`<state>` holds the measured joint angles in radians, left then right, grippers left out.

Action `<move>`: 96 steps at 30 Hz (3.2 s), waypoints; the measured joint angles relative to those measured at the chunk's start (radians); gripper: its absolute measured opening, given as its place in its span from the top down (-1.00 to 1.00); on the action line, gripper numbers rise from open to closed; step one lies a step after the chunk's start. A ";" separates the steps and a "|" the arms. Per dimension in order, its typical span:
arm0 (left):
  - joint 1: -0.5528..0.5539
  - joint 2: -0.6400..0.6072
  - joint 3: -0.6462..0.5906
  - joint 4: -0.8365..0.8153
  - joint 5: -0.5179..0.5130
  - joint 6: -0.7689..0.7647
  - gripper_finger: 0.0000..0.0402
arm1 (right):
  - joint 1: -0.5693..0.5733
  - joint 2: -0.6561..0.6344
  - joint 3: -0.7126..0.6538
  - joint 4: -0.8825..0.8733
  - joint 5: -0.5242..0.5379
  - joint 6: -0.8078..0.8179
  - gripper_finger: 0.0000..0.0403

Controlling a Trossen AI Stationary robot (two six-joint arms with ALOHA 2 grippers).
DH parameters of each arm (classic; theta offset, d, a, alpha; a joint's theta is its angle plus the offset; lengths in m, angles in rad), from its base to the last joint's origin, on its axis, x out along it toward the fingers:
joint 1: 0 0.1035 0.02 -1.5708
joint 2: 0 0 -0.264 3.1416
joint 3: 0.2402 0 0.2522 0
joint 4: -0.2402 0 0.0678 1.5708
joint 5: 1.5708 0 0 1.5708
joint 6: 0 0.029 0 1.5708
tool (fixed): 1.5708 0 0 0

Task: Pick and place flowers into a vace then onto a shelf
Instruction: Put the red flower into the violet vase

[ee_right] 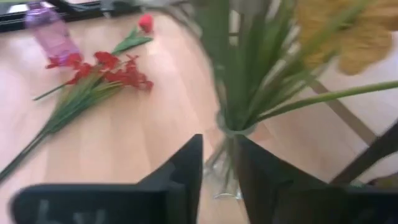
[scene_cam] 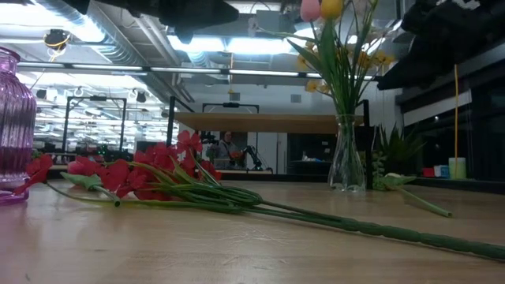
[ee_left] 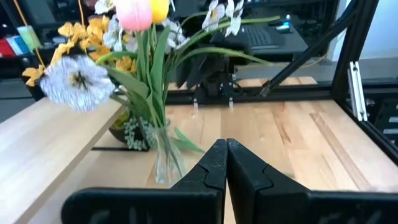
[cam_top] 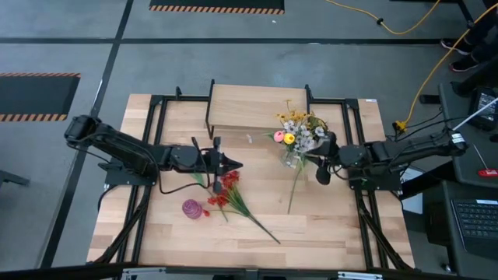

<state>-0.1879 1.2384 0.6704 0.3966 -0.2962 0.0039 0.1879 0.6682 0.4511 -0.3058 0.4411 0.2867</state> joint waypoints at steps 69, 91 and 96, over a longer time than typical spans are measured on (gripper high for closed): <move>-0.039 -0.051 0.309 -1.315 -0.126 -1.353 0.99 | 0.247 0.430 0.000 0.193 0.117 -0.166 0.96; -0.048 0.080 0.305 -1.514 -0.015 -1.858 0.87 | 0.247 0.429 0.000 0.112 0.116 -0.346 0.96; -0.048 0.133 0.271 -1.531 0.036 -1.925 0.68 | 0.247 0.429 0.000 0.112 0.116 -0.346 0.96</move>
<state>-0.2359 1.3711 0.9411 -1.1348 -0.2601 -1.9211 0.4351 1.0977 0.4511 -0.1940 0.5571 -0.0597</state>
